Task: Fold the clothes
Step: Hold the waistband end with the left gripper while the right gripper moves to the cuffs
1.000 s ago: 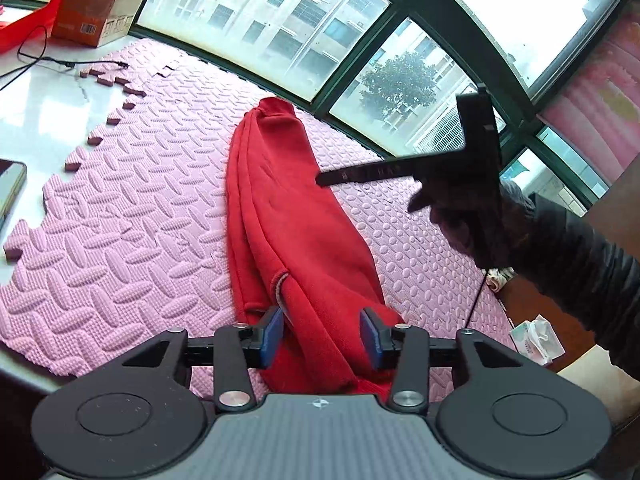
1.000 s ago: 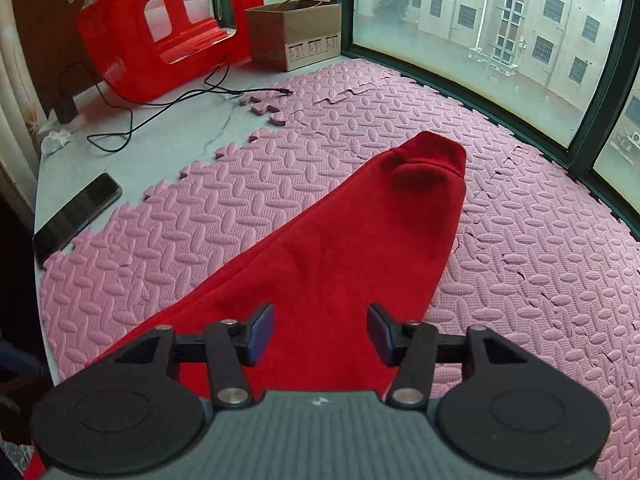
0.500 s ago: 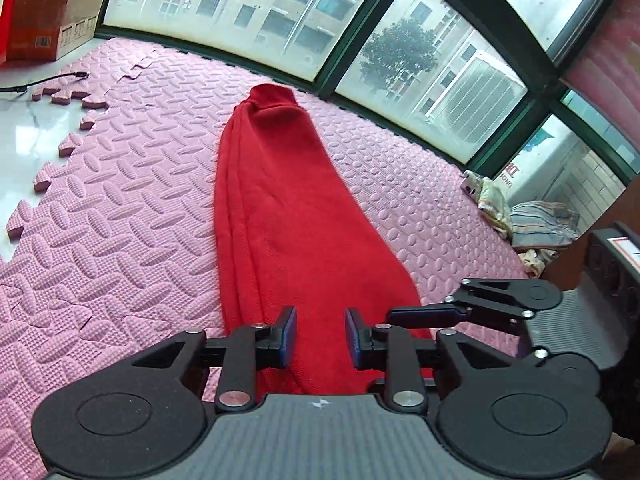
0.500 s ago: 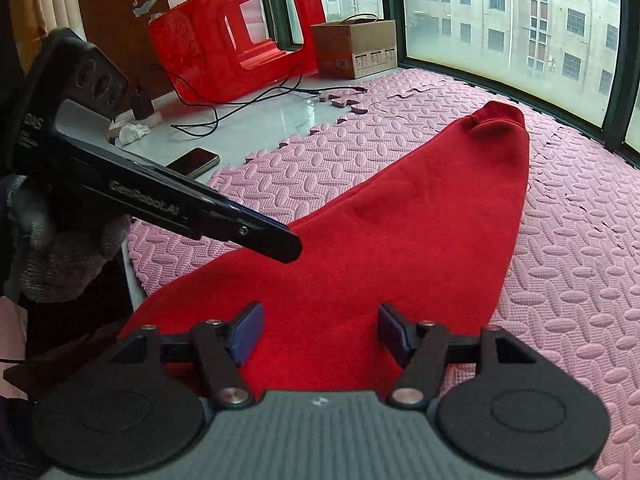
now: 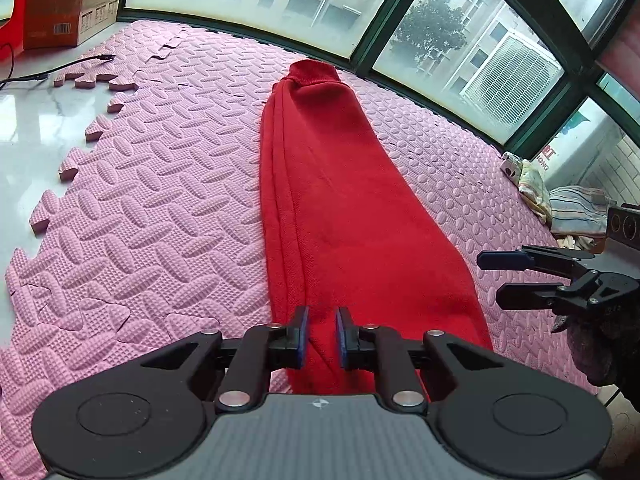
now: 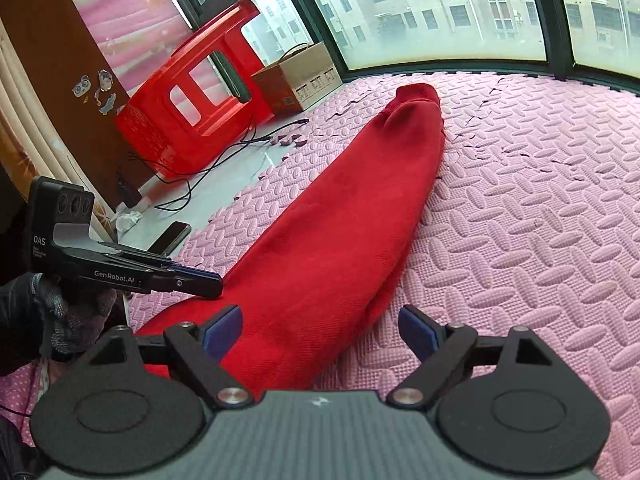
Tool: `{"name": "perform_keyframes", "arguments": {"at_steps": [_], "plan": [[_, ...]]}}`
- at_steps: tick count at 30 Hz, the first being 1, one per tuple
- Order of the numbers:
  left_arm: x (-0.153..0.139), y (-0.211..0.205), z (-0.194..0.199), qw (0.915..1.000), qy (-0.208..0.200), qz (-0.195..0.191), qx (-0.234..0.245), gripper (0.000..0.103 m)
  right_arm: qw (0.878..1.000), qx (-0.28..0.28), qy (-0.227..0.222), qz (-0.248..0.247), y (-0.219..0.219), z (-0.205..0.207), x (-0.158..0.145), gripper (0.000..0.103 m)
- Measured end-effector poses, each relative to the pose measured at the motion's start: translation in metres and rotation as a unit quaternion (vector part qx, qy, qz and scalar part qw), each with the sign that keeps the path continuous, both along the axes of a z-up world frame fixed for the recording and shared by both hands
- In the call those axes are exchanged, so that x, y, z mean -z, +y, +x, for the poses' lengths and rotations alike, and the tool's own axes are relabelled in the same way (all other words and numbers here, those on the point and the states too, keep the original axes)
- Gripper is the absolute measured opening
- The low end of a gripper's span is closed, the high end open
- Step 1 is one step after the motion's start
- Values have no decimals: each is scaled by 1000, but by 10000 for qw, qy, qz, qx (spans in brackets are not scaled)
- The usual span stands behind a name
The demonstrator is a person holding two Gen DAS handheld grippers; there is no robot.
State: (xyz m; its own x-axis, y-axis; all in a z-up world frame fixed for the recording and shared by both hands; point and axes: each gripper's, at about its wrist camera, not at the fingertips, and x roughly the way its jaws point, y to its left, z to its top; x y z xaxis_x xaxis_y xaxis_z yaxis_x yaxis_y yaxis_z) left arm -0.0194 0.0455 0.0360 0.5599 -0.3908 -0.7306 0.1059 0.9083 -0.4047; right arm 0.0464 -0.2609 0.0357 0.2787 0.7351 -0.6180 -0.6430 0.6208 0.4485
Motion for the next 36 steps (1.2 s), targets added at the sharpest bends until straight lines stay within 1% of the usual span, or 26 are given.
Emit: {"name": "perform_keyframes", "arguments": {"at_steps": [1, 3, 4, 6, 7, 10, 15, 16, 18, 21, 26, 29, 33, 34, 36], "plan": [[-3, -2, 2, 10000, 14, 56, -6, 17, 9999, -69, 94, 106, 0, 6, 5, 88], [-13, -7, 7, 9997, -92, 221, 15, 17, 9996, -138, 153, 206, 0, 12, 10, 88], [-18, -10, 11, 9995, -155, 264, 35, 17, 9990, -255, 214, 307, 1, 18, 14, 88], [-24, -18, 21, 9993, -234, 267, 110, 17, 9976, -428, 297, 449, 2, 24, 18, 90], [-25, -21, 27, 9993, -231, 274, 147, 17, 9954, -628, 382, 607, 5, 30, 22, 92], [-20, -32, 48, 9990, -150, 332, 242, 17, 9937, -784, 389, 702, 9, 40, 26, 93], [-6, -40, 68, 9981, 19, 503, 351, 17, 9850, -992, 664, 1244, 9, 57, 33, 93], [-3, -39, 69, 9980, 61, 542, 330, 17, 9792, -1119, 841, 1470, 10, 64, 36, 94], [4, -36, 70, 9981, 161, 548, 252, 17, 9729, -1364, 997, 1581, 13, 68, 40, 96], [6, -33, 69, 9985, 149, 497, 189, 17, 9648, -1777, 1208, 1516, 13, 69, 45, 97], [7, -32, 70, 9984, 128, 538, 150, 17, 9543, -2396, 1230, 1293, -3, 68, 38, 97], [7, -32, 70, 9983, 126, 545, 136, 17, 9524, -2587, 1180, 1101, -5, 70, 33, 97], [6, -37, 69, 9960, -47, 822, 332, 17, 9592, -2573, 912, 731, -7, 59, 22, 96], [6, -37, 69, 9957, -63, 856, 347, 17, 9656, -2420, 772, 551, -8, 57, 19, 94], [3, -37, 67, 9956, -94, 875, 325, 18, 9765, -2024, 554, 481, -14, 55, 10, 93]]}}
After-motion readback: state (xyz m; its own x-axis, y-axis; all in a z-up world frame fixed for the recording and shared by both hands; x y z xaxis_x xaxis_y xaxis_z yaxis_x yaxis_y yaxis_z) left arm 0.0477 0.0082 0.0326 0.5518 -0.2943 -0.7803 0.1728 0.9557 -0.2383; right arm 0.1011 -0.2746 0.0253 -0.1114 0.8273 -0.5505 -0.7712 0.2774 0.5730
